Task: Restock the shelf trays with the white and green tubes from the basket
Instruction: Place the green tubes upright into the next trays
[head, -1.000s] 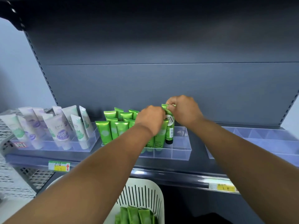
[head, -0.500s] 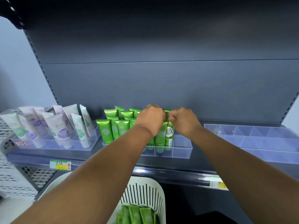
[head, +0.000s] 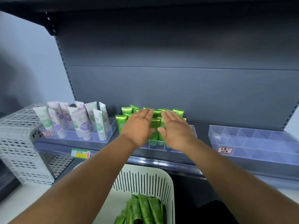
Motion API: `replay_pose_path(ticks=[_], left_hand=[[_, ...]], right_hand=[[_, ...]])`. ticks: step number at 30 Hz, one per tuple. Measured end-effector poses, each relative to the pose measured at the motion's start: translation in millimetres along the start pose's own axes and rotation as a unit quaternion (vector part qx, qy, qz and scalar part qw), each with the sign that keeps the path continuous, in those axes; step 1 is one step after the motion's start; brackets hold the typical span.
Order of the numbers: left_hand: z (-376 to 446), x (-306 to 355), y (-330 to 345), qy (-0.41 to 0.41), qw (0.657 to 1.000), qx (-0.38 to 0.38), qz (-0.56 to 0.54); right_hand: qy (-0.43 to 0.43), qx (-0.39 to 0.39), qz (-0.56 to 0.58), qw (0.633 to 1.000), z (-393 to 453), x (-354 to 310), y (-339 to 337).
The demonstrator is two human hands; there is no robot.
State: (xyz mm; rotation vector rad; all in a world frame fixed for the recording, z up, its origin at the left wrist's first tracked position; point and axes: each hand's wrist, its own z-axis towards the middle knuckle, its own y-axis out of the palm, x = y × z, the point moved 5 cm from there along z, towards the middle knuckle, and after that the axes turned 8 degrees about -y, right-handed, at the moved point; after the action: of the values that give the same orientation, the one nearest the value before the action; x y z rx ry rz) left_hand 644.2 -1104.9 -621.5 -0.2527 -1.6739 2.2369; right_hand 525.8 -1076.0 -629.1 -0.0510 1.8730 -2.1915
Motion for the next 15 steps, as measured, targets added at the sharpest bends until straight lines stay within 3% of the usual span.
replay_pose_path(ticks=[15], left_hand=[[-144.3,-122.5,42.2,-0.096,0.982,-0.154,0.054]], right_hand=[[-0.083,-0.094,0.044,0.991,-37.7,-140.6,102.8]])
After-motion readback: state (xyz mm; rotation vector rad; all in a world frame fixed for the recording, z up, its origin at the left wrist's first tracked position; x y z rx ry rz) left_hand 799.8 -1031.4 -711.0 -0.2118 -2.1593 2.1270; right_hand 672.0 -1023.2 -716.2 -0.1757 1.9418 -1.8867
